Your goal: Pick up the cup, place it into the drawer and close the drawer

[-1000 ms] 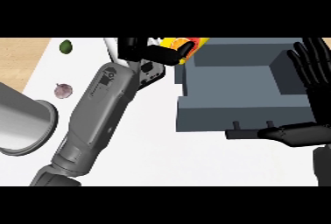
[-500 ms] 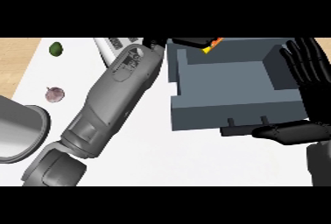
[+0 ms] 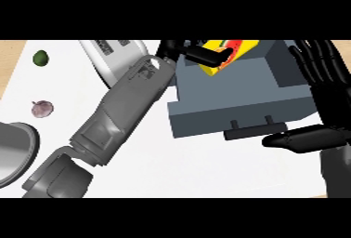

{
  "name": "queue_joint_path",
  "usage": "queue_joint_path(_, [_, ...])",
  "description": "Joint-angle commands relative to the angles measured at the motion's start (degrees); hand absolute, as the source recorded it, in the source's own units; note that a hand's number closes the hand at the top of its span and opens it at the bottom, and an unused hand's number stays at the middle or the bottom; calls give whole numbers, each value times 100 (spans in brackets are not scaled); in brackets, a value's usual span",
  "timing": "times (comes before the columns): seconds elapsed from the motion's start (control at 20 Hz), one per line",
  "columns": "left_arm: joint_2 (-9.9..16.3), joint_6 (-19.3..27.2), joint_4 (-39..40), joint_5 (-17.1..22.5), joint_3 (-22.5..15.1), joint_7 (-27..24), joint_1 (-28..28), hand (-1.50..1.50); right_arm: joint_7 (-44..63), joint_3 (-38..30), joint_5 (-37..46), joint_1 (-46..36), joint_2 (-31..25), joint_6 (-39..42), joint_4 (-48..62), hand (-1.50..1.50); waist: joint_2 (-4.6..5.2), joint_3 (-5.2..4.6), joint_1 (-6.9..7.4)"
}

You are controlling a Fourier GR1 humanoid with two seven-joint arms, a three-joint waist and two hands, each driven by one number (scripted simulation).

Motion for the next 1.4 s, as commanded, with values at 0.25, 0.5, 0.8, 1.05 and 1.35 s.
queue_joint_path(0.25, [0, -55, -42, 587, -485, -220, 303, -150, 82, 190, -160, -385, 1, 213, 87, -150, 86, -3, -385])
queue_joint_path(0.5, [0, -169, -331, 1161, -342, -699, 489, -150, 207, 660, -849, -541, 174, 897, 143, 150, 108, -11, -438])
queue_joint_path(0.8, [0, -165, -573, 1743, -103, -1361, 399, -150, 444, 1269, -1343, -278, -136, 2005, 252, 150, 31, -10, -201])
queue_joint_path(1.05, [0, 91, -412, 2003, -27, -1613, 358, -150, 922, 1676, -672, -221, -996, 2628, 124, 150, -30, -15, -5])
queue_joint_path(1.35, [0, 173, -349, 2162, 6, -1705, 481, -150, 386, 1976, 1466, 71, -1236, 2122, -10, -150, -119, -6, 444])
